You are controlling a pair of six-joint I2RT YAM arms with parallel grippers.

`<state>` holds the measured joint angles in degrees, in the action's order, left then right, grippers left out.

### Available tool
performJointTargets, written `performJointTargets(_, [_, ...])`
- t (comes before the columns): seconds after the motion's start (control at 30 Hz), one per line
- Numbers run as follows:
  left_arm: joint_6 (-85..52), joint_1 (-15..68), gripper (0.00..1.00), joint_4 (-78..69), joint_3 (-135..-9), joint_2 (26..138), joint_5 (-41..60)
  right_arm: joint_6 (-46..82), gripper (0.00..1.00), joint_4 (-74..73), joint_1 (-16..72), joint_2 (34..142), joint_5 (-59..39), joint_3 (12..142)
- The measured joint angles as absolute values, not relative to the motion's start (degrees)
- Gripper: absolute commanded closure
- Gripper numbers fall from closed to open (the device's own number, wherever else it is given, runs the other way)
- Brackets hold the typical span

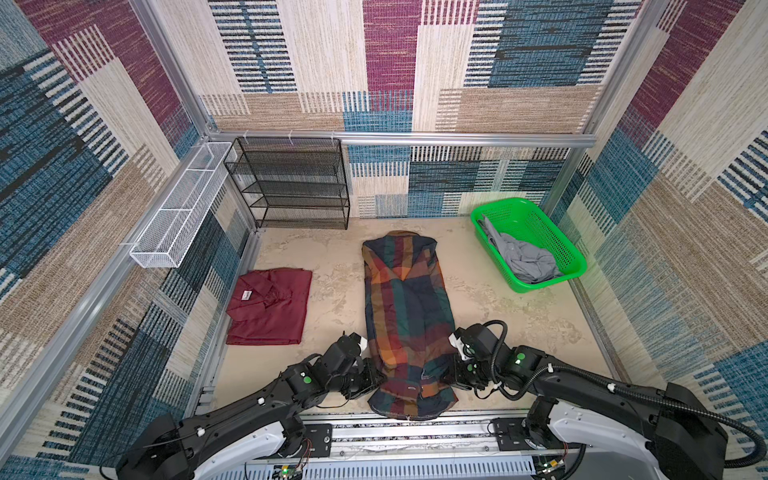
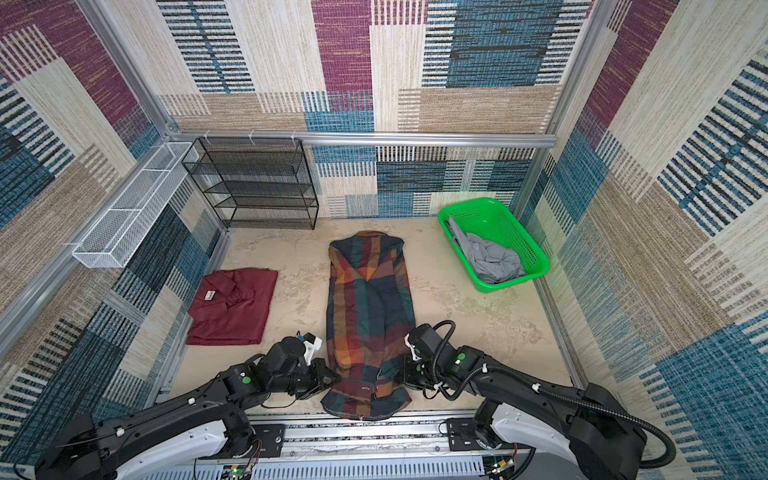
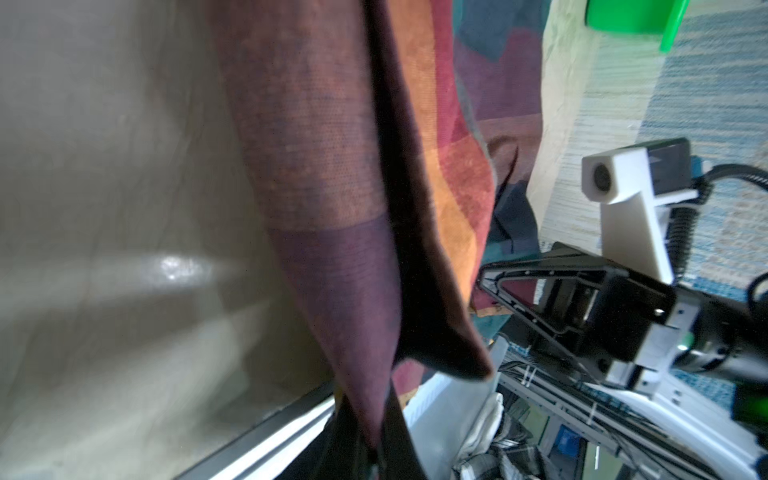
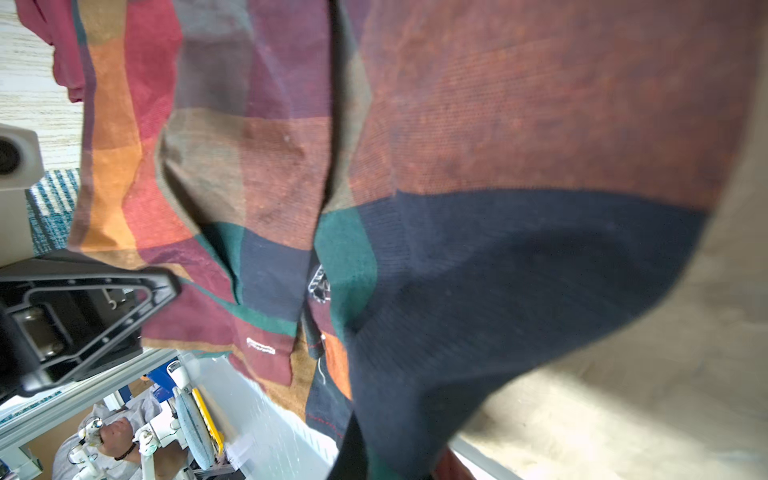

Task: Fold and stack the long sleeve shirts
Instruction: 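Lift the hem with both grippers and fold it toward the collar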

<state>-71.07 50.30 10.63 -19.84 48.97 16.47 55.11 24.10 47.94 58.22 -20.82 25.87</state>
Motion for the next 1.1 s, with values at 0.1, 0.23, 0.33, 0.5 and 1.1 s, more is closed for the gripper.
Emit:
performJointTargets(0.1, [-73.69,50.26,1.00,15.14,-22.11,46.46,14.85,53.84,1.00,26.06,47.94,58.06,-20.32,28.80])
performJointTargets(0.23, [-77.34,50.26,1.00,18.44,-23.51,45.80,13.52,52.80,1.00,27.29,47.99,58.41,-18.87,32.49])
performJointTargets(0.33, [-80.64,50.26,1.00,19.18,-23.79,45.74,13.47,52.40,1.00,27.33,47.99,59.00,-18.87,33.17])
performJointTargets(0.5, [-86.35,50.11,1.00,19.55,-25.41,44.69,13.37,52.40,1.00,27.73,47.99,59.29,-18.94,34.44])
performJointTargets(1.1, [-91.72,48.38,1.00,30.09,-32.38,43.11,7.73,52.40,1.00,26.81,47.92,60.55,-20.05,40.60])
